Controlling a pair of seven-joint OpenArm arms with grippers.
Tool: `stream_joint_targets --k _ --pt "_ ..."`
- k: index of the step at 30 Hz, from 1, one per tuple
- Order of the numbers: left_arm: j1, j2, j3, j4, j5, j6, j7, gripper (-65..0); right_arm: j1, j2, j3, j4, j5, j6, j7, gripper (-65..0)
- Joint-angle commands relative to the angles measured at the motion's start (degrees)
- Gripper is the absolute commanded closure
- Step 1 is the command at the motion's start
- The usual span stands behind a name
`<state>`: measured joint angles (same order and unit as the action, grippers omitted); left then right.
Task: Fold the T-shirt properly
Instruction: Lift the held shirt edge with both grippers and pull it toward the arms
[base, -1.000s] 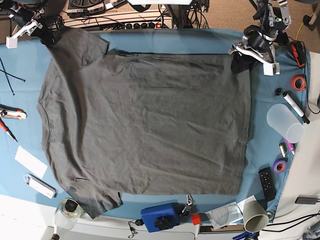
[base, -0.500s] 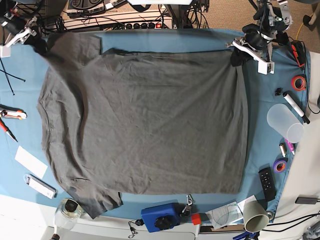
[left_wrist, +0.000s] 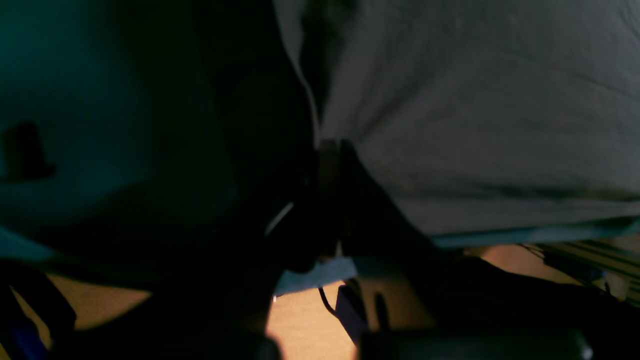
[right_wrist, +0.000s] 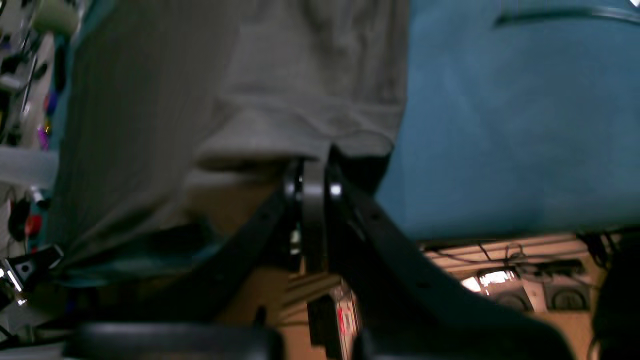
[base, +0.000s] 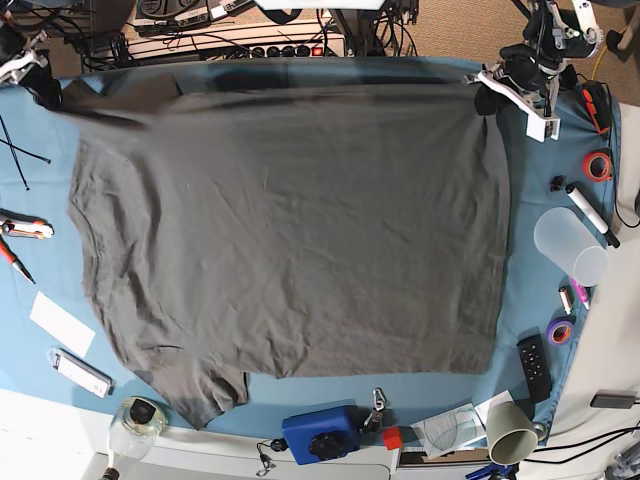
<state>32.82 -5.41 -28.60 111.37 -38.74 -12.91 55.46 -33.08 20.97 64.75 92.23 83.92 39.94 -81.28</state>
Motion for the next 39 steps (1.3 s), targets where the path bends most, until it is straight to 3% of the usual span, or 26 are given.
stream_joint_targets --k 1,7,13,24,32,39 --pt "1.18 -0.35 -0.22 0.15 2.32 0.87 3.63 0.0 -0.85 1.42 1.01 0.83 1.08 0.06 1.28 0.0" --pt "2.71 -0.35 -1.11 0.44 2.27 0.90 6.69 0.0 -3.76 1.20 1.07 0.83 1.08 0.06 1.28 0.0" --pt "3.54 -0.37 -8.35 3.58 1.36 0.79 10.75 0.0 -4.09 -1.29 4.00 0.83 1.08 0.06 1.28 0.0" --pt "3.21 -1.33 -10.27 4.00 -1.62 -0.66 8.81 0.0 -3.08 -0.74 3.93 0.83 0.83 0.06 1.28 0.0" --pt "2.36 -1.81 -10.27 4.07 -1.99 -0.68 7.50 0.0 0.28 1.62 2.71 0.83 -4.87 -0.42 1.40 0.0" --pt "0.20 -4.79 -10.27 5.07 -0.92 -0.68 6.14 0.0 1.57 1.77 1.55 0.83 -5.99 -0.59 2.23 0.0"
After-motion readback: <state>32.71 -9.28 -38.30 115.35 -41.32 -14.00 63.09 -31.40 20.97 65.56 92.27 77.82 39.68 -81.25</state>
